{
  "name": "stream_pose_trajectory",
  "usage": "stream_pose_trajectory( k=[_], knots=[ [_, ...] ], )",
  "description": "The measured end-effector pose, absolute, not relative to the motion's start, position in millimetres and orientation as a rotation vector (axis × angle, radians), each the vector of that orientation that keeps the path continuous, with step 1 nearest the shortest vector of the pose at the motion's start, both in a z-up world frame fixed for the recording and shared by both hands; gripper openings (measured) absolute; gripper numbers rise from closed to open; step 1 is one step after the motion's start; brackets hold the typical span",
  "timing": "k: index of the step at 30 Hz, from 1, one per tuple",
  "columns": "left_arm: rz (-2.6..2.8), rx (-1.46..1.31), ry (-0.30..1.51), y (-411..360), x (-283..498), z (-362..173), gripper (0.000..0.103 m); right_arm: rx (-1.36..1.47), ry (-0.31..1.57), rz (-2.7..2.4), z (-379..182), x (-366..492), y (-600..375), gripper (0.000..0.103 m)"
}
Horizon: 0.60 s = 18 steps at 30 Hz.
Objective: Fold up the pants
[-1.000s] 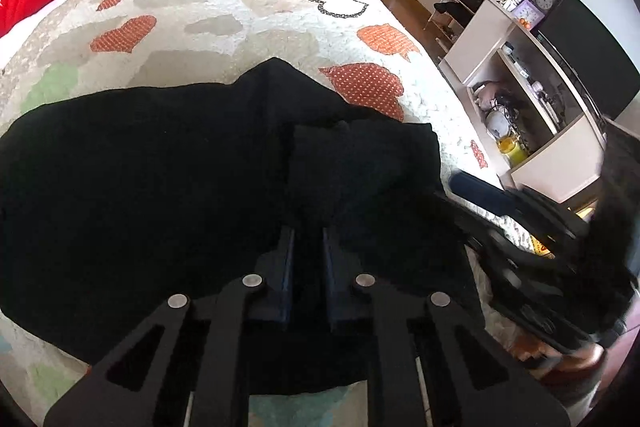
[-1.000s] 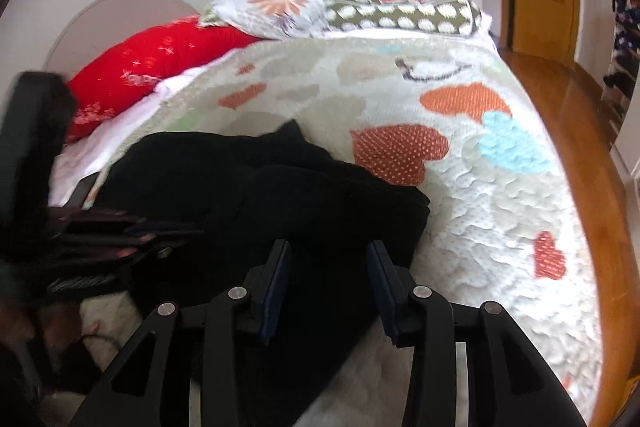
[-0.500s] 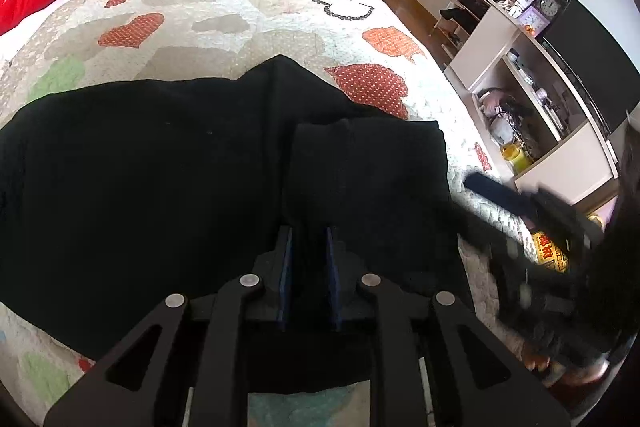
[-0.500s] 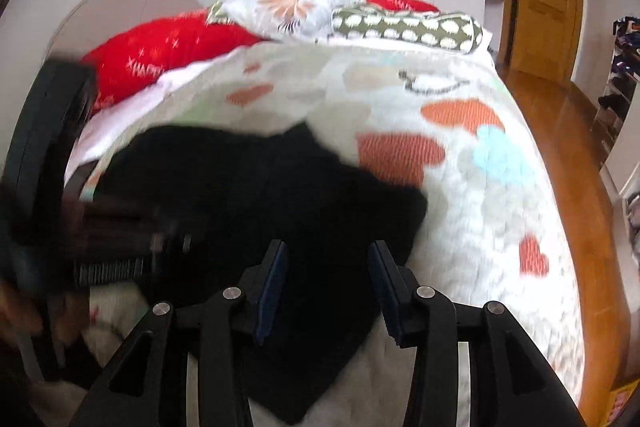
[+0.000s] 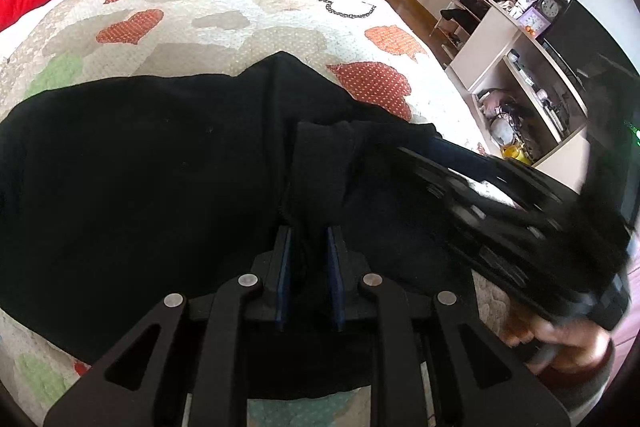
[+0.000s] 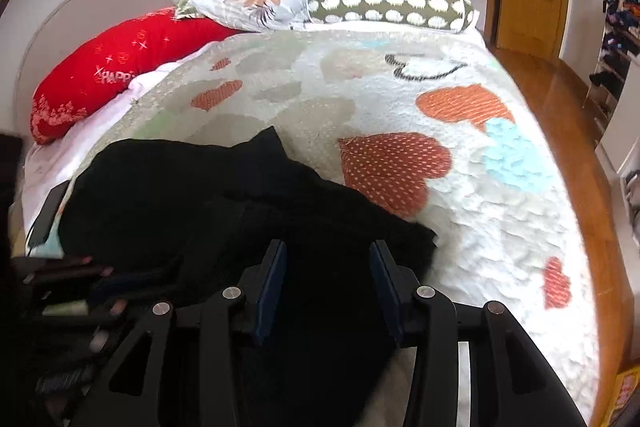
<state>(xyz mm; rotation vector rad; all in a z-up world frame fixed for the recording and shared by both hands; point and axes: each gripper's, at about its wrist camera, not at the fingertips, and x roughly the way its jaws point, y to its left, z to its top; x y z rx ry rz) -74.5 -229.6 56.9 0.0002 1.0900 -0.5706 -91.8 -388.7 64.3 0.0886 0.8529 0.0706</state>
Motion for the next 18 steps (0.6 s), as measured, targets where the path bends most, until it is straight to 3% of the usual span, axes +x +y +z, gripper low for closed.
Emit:
stream_pose_trajectory(
  k=[2, 12, 18],
  knots=[
    [-0.571, -0.004, 1.09, -229, -75, 57, 0.017, 0.061, 0.839, 0.089, 70, -110, -387, 0.057],
    [-0.56, -0.01, 1.09, -230, -75, 56, 0.019, 0.068, 0.875, 0.089, 42, -146, -378, 0.059],
    [-0.533, -0.03, 1.092, -219, -75, 58, 0.052, 0.071, 0.884, 0.089, 47, -147, -382, 0.059]
  ],
)
